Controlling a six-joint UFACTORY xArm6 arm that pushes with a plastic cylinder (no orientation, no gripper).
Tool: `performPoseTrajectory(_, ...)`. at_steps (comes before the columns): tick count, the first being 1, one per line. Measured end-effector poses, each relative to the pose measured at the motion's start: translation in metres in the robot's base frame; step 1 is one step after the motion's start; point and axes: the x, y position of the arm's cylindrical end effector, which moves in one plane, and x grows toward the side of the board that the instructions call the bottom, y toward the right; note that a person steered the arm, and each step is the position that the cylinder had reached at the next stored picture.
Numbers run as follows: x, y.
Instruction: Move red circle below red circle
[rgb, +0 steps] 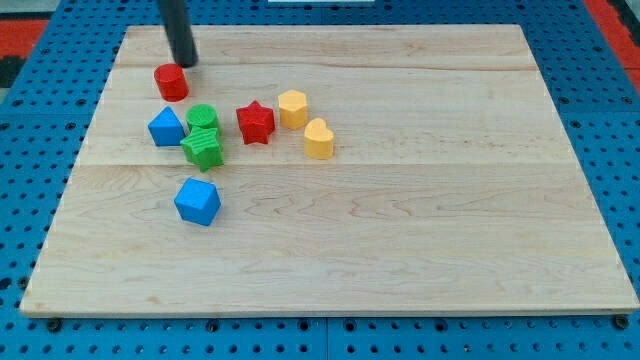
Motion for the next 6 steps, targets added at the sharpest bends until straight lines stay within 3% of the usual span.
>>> performPoseTrajectory(1,0.011,-0.029)
performPoseTrajectory(2,0.05,-0.005)
performPoseTrajectory(4,0.078,0.074)
performPoseTrajectory(6,0.114,0.088)
